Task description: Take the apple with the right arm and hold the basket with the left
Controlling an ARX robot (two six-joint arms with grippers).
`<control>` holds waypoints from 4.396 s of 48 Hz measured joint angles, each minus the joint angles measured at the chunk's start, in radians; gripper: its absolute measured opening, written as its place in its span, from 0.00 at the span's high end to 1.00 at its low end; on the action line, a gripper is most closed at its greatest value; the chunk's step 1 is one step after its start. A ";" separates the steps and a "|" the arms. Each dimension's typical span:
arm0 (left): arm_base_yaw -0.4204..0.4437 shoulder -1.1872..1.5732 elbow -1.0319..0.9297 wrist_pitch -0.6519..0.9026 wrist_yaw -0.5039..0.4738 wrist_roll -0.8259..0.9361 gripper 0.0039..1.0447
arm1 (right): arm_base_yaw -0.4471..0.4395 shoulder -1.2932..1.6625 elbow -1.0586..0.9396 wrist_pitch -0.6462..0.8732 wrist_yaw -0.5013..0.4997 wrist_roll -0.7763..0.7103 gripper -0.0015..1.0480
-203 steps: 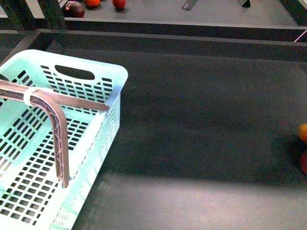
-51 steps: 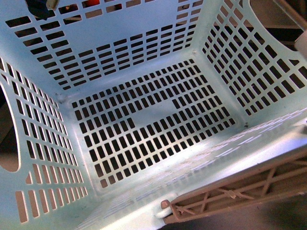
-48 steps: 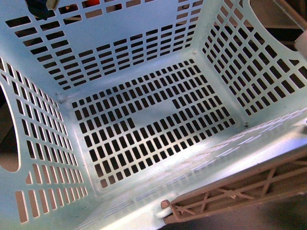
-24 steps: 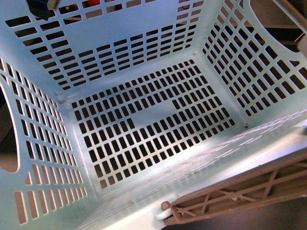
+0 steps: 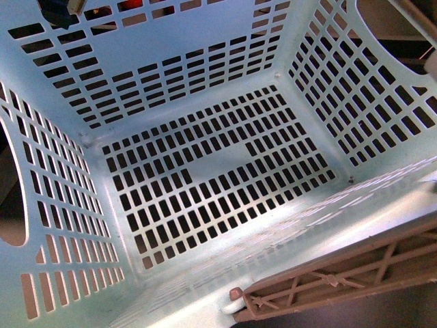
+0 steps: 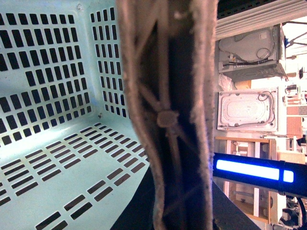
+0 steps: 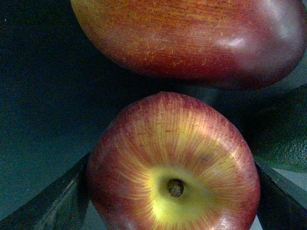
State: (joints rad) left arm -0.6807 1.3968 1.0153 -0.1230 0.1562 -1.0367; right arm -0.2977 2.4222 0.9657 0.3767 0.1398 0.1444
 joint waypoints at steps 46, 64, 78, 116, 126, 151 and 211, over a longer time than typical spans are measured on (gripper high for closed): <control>0.000 0.000 0.000 0.000 -0.001 0.000 0.94 | 0.164 -1.277 -0.438 -0.184 -0.100 -0.109 0.24; 0.000 0.000 0.000 0.000 -0.003 0.000 0.94 | 0.584 -1.386 -0.359 -0.218 0.069 0.027 0.24; 0.000 0.000 0.000 0.000 -0.001 0.000 0.94 | 0.782 -1.291 -0.400 -0.206 0.078 0.129 0.22; 0.000 0.005 0.000 -0.002 0.003 0.000 0.94 | 0.385 -1.855 -0.701 -0.072 -0.076 -0.095 0.43; 0.000 0.005 0.000 -0.002 -0.010 0.002 0.94 | 0.302 -1.934 -0.798 -0.068 -0.137 -0.127 0.78; 0.000 0.005 0.000 -0.002 -0.004 0.001 0.94 | 0.301 -2.122 -0.912 -0.135 -0.137 -0.139 0.98; 0.000 0.006 0.000 -0.002 -0.002 0.001 0.94 | 0.301 -2.416 -0.942 -0.375 -0.138 -0.141 0.62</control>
State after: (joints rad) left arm -0.6807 1.4025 1.0153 -0.1249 0.1539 -1.0359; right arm 0.0032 0.0067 0.0238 0.0013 0.0021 0.0032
